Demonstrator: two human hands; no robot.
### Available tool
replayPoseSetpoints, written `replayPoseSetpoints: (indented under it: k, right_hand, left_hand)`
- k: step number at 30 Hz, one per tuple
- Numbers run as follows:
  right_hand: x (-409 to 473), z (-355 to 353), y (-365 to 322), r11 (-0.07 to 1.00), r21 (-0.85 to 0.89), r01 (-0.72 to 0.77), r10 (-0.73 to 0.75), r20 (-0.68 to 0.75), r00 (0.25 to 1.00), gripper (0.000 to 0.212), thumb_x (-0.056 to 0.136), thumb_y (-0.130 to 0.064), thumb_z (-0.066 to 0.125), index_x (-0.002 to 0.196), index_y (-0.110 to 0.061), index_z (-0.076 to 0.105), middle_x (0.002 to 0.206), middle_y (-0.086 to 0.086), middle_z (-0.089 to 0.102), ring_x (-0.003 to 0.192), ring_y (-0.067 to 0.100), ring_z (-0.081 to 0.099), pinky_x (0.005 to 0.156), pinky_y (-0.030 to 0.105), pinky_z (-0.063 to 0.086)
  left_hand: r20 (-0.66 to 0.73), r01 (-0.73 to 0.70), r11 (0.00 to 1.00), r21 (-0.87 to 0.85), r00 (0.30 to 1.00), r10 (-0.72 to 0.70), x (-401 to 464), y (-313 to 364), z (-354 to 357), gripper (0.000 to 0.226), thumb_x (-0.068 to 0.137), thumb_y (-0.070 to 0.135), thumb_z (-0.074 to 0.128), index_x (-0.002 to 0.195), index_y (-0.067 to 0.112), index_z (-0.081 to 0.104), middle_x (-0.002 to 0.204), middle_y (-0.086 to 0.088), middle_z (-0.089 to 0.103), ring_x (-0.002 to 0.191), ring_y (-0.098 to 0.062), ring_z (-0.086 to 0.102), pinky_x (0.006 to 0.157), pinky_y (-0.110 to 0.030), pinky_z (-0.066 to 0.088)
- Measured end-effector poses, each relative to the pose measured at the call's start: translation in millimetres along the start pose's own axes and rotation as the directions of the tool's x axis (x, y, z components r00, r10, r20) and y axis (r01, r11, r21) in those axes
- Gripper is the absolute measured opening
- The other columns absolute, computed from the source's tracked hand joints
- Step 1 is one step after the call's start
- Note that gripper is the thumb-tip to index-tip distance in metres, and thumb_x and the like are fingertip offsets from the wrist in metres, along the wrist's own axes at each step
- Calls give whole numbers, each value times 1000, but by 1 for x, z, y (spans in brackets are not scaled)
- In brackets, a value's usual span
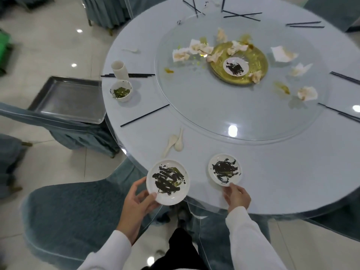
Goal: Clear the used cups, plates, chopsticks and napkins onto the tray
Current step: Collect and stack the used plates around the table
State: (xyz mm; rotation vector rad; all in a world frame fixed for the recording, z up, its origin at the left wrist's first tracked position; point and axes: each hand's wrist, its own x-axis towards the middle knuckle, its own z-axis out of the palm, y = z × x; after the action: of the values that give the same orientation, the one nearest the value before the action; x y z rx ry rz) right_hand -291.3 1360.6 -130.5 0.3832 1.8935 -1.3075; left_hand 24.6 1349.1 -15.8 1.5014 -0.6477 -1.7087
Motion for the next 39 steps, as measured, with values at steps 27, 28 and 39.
replayPoseSetpoints:
  k: [27,28,39]
  right_hand:
    - [-167,19,-5,894,-62,444,-348,526,776,14,95,-22,78,109,-26,78,96,0,82,86,19,79,67,24,61]
    - [-172,20,-2,877,-78,473,-365,532,764,14,95,-23,78,108,-28,79,97,-2,82,87,16,79,66,23,61]
    - [-205,16,18,851,-82,518,-378,590,714,19,100,-28,71,116,-32,81,113,-10,80,102,14,76,83,33,64]
  left_hand:
    - [140,-93,985,-145,984,114,-20,5,-30,51,90,7,79,133,31,64,112,-17,78,107,-32,76,82,-38,64]
    - [142,-96,984,-149,983,117,-22,5,-33,51,91,8,79,133,31,64,113,-18,78,108,-33,76,83,-39,64]
    - [219,-82,985,-153,969,115,-37,0,-57,53,91,9,80,135,32,62,121,-18,76,112,-35,74,89,-44,63]
